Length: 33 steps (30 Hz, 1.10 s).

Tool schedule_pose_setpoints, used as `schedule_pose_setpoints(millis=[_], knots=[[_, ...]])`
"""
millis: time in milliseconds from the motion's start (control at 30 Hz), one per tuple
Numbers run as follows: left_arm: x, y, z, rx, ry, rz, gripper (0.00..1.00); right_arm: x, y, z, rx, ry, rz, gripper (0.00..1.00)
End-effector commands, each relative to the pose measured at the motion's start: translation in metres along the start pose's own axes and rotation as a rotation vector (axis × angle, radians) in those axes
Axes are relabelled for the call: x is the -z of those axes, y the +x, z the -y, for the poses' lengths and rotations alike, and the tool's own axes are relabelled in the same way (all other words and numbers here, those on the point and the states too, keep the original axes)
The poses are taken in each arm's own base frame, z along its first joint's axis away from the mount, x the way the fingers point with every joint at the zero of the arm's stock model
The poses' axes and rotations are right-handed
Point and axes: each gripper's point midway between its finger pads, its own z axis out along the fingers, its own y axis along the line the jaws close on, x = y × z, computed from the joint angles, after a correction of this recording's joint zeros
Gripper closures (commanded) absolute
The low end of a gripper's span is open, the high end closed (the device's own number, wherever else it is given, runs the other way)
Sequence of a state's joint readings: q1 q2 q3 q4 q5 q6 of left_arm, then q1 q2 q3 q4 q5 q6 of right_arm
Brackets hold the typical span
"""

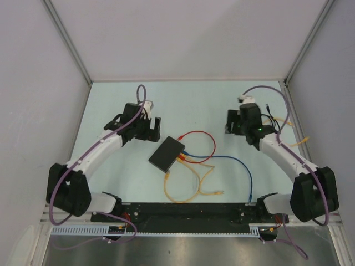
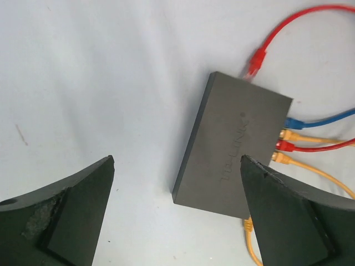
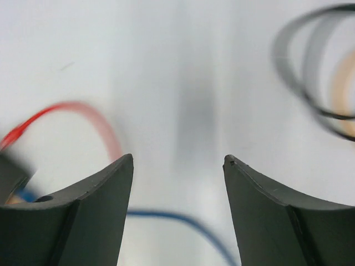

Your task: Insert the plug into the switch port

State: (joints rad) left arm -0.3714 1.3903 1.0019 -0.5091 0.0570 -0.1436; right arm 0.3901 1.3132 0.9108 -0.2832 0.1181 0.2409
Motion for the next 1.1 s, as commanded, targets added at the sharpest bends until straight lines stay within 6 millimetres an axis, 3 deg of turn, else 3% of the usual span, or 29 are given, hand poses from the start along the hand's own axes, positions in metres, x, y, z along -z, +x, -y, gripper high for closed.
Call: schedule_pose_setpoints(millis=[0, 100, 133, 233, 267, 333, 367, 400, 467, 800, 900, 933, 1000, 1033, 1067], knots=[[0.027, -0.022, 0.001, 0.02, 0.001, 0.161, 0.01, 0.006, -0.032, 0.103, -0.181, 0.22, 0.077, 0.29], [0.033, -0.026, 0.004, 0.019, 0.017, 0.19, 0.01, -0.003, -0.044, 0.141, -0.278, 0.236, 0.125, 0.3], [0.033, -0.026, 0.004, 0.019, 0.021, 0.188, 0.01, -0.009, -0.039, 0.164, -0.331, 0.267, 0.116, 0.3], [0.031, -0.024, 0.008, 0.02, 0.043, 0.178, 0.01, -0.022, -0.042, 0.182, -0.367, 0.242, 0.138, 0.31], [0.029, -0.023, 0.009, 0.022, 0.047, 0.171, 0.01, -0.033, -0.035, 0.185, -0.369, 0.231, 0.115, 0.31], [0.026, -0.021, 0.01, 0.023, 0.051, 0.158, 0.01, -0.044, -0.039, 0.184, -0.359, 0.182, 0.132, 0.32], [0.025, -0.02, 0.01, 0.022, 0.053, 0.151, 0.01, -0.055, -0.028, 0.185, -0.363, 0.176, 0.093, 0.32], [0.024, -0.019, 0.01, 0.024, 0.055, 0.148, 0.01, -0.061, -0.038, 0.184, -0.348, 0.152, 0.128, 0.32], [0.022, -0.018, 0.011, 0.024, 0.059, 0.138, 0.01, -0.076, -0.033, 0.185, -0.351, 0.133, 0.105, 0.32], [0.015, -0.012, 0.012, 0.028, 0.065, 0.11, 0.01, -0.127, -0.02, 0.181, -0.375, 0.051, -0.008, 0.38], [0.015, -0.014, 0.012, 0.029, 0.066, 0.112, 0.01, -0.136, -0.021, 0.174, -0.362, 0.027, -0.028, 0.54], [0.015, -0.013, 0.012, 0.029, 0.067, 0.11, 0.01, -0.138, -0.025, 0.169, -0.347, 0.012, -0.025, 0.74], [0.015, -0.013, 0.013, 0.031, 0.072, 0.111, 0.01, -0.135, -0.025, 0.159, -0.333, -0.013, -0.049, 0.88], [0.016, -0.014, 0.013, 0.031, 0.073, 0.114, 0.01, -0.134, -0.027, 0.151, -0.31, -0.024, -0.051, 1.0], [0.017, -0.015, 0.013, 0.031, 0.075, 0.118, 0.01, -0.127, -0.04, 0.148, -0.271, -0.025, -0.026, 1.0]])
